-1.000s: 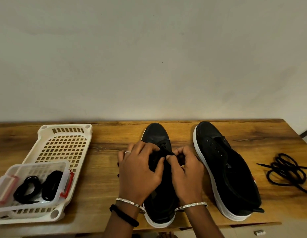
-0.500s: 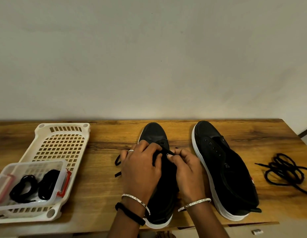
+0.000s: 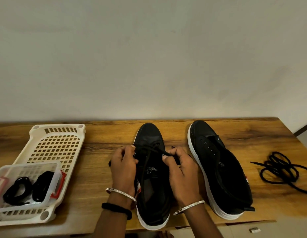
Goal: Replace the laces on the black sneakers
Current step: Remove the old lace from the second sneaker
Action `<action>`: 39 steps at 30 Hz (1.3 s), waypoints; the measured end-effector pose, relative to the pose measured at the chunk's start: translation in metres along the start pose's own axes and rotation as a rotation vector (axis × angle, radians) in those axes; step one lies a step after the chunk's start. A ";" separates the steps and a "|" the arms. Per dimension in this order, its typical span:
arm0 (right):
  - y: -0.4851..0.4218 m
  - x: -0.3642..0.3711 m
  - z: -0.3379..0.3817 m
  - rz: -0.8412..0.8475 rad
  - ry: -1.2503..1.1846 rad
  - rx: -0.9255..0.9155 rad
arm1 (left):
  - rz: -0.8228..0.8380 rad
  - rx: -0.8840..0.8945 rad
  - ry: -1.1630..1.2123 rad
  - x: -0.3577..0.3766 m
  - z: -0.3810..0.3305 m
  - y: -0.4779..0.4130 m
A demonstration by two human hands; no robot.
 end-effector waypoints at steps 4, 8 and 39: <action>-0.001 0.000 -0.002 0.002 0.002 0.008 | -0.019 0.502 -0.383 0.006 -0.029 0.013; -0.002 0.000 -0.003 0.016 0.005 0.010 | 0.138 0.907 -0.847 0.030 -0.040 0.035; -0.002 0.006 -0.002 0.003 0.005 -0.014 | 0.199 0.931 -1.092 0.032 -0.028 0.035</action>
Point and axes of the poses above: each hand's wrist, its own y-axis away from the middle knuckle, its own x-axis out of the palm, z = x × y, the point moved 6 cm from there along -y, towards the middle knuckle, and after that the axes turned 7 degrees about y, right-handed, at the moved point
